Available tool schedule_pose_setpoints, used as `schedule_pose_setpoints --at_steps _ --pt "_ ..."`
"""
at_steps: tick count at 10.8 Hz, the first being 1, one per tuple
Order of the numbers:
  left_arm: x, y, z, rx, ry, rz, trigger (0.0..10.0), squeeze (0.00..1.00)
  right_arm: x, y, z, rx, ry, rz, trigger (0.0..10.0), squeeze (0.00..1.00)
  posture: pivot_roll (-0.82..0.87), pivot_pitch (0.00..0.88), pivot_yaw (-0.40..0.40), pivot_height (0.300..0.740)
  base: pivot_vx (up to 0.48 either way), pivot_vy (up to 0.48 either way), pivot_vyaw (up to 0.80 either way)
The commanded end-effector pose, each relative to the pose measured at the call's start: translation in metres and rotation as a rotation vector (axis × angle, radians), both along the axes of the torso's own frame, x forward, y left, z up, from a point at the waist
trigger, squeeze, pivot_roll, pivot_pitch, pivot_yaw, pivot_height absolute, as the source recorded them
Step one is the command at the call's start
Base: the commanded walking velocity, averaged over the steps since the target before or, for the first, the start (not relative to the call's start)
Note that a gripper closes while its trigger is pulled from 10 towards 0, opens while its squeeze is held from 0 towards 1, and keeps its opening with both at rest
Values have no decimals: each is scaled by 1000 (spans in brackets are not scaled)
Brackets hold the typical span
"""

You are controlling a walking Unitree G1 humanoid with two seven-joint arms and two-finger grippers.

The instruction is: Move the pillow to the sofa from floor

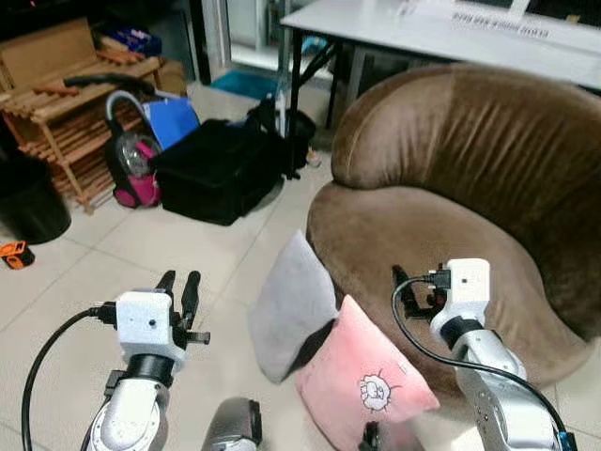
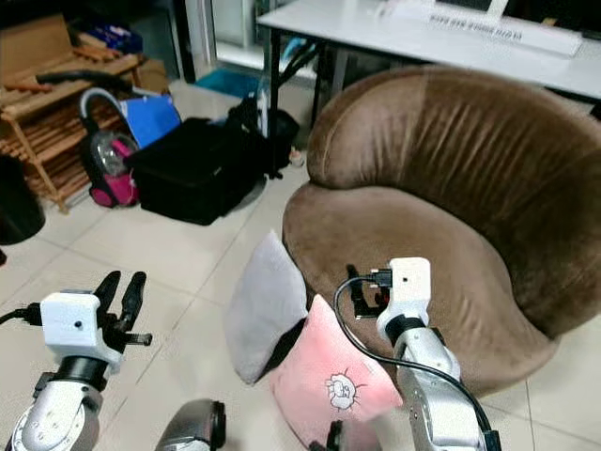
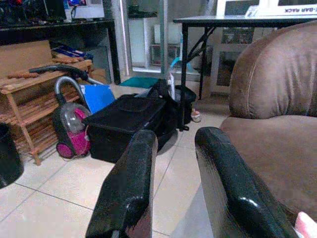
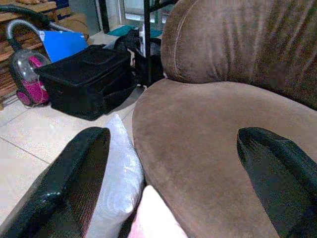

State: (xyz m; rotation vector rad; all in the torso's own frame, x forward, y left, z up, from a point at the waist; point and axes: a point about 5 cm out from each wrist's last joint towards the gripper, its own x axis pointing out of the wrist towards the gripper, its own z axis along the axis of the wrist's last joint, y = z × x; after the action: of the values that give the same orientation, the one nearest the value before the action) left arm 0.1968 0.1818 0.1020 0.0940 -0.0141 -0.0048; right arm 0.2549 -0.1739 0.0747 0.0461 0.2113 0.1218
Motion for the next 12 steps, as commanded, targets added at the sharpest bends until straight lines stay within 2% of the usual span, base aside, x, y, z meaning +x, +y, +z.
schedule_pose_setpoints --at_steps 1,4,10,12 --pt "0 -2 0 8 0 -6 10000 0 0 -5 3 -9 -9 -16 10000 0 119 0 -36 637 0 0 0" --pt "0 -2 -1 -12 -1 7 10000 0 0 -5 3 -7 -7 -14 10000 0 118 0 -34 637 0 0 0" --pt "1 -3 0 -3 4 -7 10000 0 0 -5 3 0 -6 -14 10000 0 118 0 -35 553 0 0 0" --pt "1 -3 -1 0 4 -9 10000 0 1 -5 3 -1 -7 -14 10000 0 118 0 -34 553 0 0 0"
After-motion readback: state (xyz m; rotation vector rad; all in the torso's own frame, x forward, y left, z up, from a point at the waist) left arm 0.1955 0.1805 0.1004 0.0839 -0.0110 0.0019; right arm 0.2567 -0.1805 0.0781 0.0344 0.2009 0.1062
